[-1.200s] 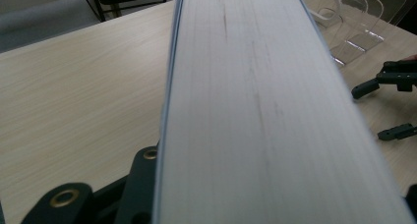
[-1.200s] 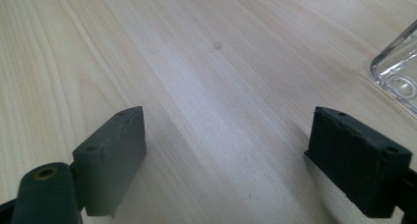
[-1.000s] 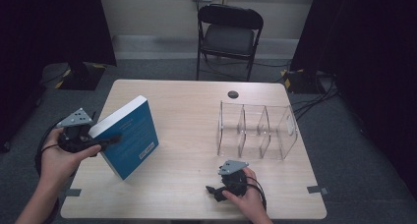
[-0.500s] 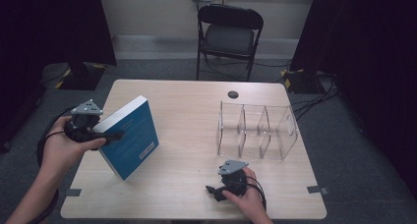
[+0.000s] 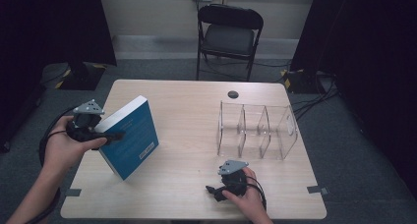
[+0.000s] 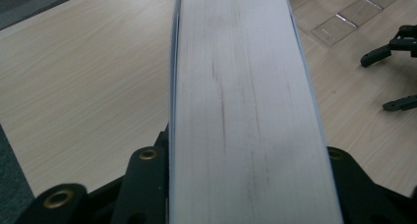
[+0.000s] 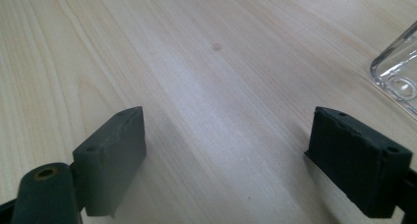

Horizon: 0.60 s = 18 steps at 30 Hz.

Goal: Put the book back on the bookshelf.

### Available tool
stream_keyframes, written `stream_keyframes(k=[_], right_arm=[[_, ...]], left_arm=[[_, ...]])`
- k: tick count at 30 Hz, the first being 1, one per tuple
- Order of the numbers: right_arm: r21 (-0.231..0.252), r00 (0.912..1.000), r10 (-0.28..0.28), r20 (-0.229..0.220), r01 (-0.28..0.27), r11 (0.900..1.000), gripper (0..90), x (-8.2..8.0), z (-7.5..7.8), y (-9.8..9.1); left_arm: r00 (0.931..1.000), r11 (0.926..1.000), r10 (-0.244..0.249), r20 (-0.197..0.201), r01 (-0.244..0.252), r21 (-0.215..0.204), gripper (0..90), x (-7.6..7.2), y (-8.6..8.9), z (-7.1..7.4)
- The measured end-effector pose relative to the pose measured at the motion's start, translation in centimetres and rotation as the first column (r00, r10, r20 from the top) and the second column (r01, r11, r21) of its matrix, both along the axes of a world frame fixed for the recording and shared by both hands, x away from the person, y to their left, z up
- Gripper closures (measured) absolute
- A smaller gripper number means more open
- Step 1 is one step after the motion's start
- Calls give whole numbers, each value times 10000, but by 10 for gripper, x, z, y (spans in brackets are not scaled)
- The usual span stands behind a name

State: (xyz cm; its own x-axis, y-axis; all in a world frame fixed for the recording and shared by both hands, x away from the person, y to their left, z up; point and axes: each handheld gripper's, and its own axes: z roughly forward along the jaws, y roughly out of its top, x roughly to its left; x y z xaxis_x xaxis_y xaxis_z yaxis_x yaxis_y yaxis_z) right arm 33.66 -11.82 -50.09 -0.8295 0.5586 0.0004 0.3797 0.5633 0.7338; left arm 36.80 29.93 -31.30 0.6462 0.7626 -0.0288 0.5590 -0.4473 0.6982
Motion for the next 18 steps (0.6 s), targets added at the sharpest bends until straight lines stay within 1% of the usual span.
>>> stream_keyframes(k=[3,6,7,8,10,12,13,14,15,16,17,18], right_arm=[[2,10000,4,-1,-4,10000,134,0,0,0],[-7,10000,0,0,0,10000,134,0,0,0],[6,10000,19,-9,-19,10000,134,0,0,0],[9,10000,15,-11,-15,10000,134,0,0,0],[5,10000,12,-10,-12,10000,134,0,0,0],[5,10000,15,-7,-15,10000,134,0,0,0],[11,10000,39,21,-39,10000,134,1,0,0],[6,10000,17,-8,-17,10000,134,0,0,0],[10,10000,16,-11,-16,10000,134,0,0,0],[3,10000,27,25,-27,10000,134,1,0,0],[1,10000,22,26,-22,10000,134,1,0,0],[-2,10000,22,29,-22,10000,134,1,0,0]], left_arm=[[9999,9994,61,-86,-64,-335,597,-2,-1,-1],[9997,9992,-261,25,262,-314,601,-3,-6,-1],[9993,9991,-367,67,369,-227,603,-4,-7,0],[9991,9990,-416,123,418,-139,604,-5,-9,0],[9989,9988,-437,161,441,-232,605,-5,-11,1],[9980,9982,-572,266,577,-159,607,-4,-14,2],[9981,9981,-592,196,596,-167,607,-4,-17,3],[9977,9976,-653,192,658,-229,607,-4,-19,3],[9971,9970,-741,192,745,-203,607,-3,-21,4],[9966,9960,-808,150,813,-361,607,-2,-25,5],[9959,9952,-900,121,904,-380,608,-2,-28,6],[9953,9940,-961,137,967,-509,608,-1,-32,7]])
